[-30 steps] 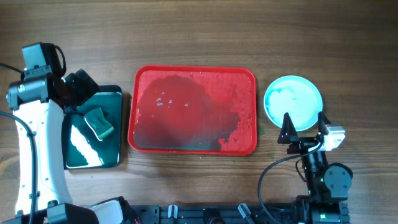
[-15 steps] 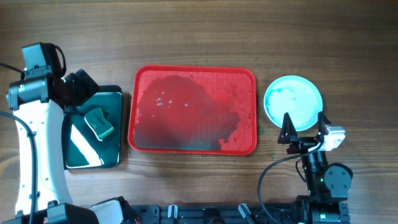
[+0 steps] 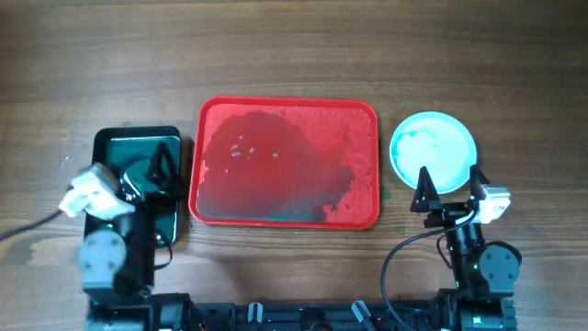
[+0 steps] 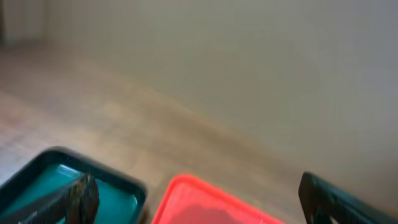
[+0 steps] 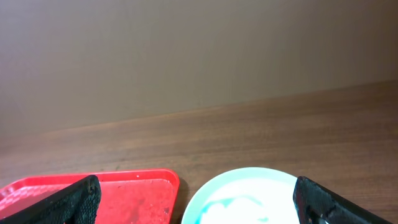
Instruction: Clean dirty plates on tray and stack at the side
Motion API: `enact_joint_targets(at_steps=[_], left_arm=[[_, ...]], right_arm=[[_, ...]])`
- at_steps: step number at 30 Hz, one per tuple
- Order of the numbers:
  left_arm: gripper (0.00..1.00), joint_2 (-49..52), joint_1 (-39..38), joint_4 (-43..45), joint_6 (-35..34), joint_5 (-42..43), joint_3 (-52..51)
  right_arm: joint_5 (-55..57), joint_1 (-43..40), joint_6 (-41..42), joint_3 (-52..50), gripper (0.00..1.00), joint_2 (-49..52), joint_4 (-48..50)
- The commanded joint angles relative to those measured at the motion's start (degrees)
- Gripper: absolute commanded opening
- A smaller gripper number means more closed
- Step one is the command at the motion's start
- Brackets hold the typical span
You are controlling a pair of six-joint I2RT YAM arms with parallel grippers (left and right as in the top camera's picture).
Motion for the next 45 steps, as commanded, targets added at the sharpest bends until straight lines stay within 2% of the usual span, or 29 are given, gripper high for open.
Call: enact_joint_targets(at_steps=[1, 4, 7, 10, 45], left_arm=[[1.00, -8.4, -0.3, 9.5, 0.0, 4.0, -12.7], [1.00, -15.7, -0.3, 15.8, 2.2, 4.0, -21.5], [1.00, -18.9, -0.2, 15.3, 7.8, 5.4, -24.6], [1.00, -18.9, -0.2, 13.5, 10.2, 6.1, -26.6], [1.00, -18.9, -0.2, 12.2, 10.7, 7.4, -28.6]], right_arm=[[0.1, 0.2, -0.6, -0.1, 1.00, -0.5, 0.2], [0.1, 0.2, -0.6, -0.1, 1.00, -0.5, 0.2], [0.1, 0.2, -0.6, -0.1, 1.00, -0.5, 0.2], [0.1, 0.2, -0.6, -0.1, 1.00, -0.5, 0.2], [0.1, 0.2, -0.6, -0.1, 1.00, -0.5, 0.1]])
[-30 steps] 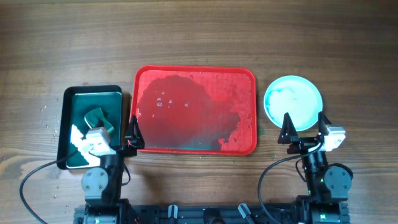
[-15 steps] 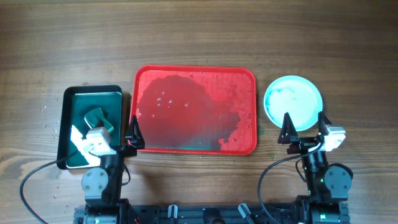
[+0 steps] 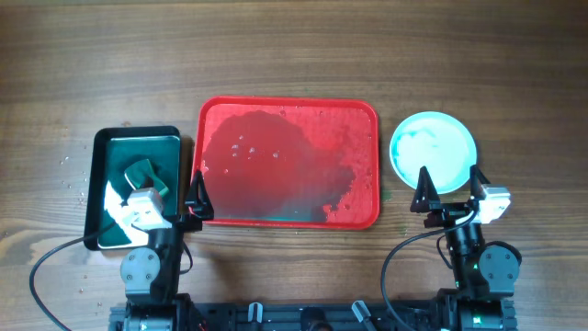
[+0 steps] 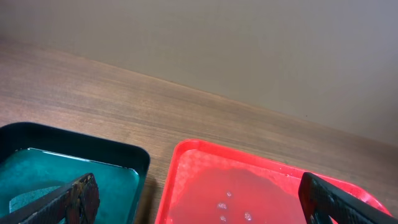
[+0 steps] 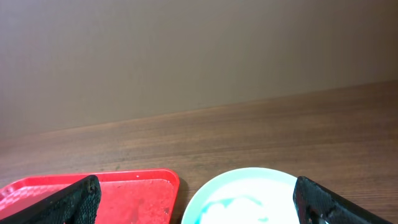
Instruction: Clean dirty plates on tray and stack at the side
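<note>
The red tray (image 3: pixel 285 164) lies mid-table, wet and smeared, with no plate on it; it also shows in the left wrist view (image 4: pixel 249 186). One light teal plate (image 3: pixel 433 152) sits on the table to its right, with faint streaks on its face (image 5: pixel 249 199). My left gripper (image 3: pixel 175 195) is open and holds nothing, straddling the basin's right rim and the tray's left rim (image 4: pixel 199 199). My right gripper (image 3: pixel 449 188) is open and holds nothing just before the plate's near edge (image 5: pixel 199 199).
A dark green basin (image 3: pixel 101 152) of teal water stands left of the tray, with a green sponge (image 3: pixel 142 173) in it. The sponge (image 4: pixel 22 202) shows low in the left wrist view. Both arm bases stand at the table's near edge.
My left arm was tilted over the basin. It now stands back near the table's near edge, level, with its open gripper across the basin and tray rims. The sponge now shows uncovered. The right arm is unchanged.
</note>
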Motion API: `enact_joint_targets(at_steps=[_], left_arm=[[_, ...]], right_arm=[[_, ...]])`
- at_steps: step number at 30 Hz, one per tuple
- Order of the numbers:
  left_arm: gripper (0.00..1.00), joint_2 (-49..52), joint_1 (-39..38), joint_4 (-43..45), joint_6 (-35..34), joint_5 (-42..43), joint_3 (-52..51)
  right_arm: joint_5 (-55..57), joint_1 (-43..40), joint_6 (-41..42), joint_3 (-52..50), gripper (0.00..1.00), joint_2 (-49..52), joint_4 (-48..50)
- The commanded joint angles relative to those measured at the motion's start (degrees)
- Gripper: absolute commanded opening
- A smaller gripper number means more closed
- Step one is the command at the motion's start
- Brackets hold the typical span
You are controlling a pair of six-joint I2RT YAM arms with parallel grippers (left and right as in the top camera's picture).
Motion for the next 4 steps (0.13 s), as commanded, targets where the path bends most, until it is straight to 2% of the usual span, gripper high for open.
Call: enact_joint_targets(at_steps=[1, 4], left_arm=[[1.00, -0.5, -0.2, 0.0, 1.4, 0.9, -0.4], [1.00, -0.5, -0.2, 0.0, 1.4, 0.9, -0.4]], right_arm=[[0.1, 0.2, -0.6, -0.1, 1.00, -0.4, 0.2], [0.1, 0.2, -0.6, -0.1, 1.00, -0.4, 0.2]])
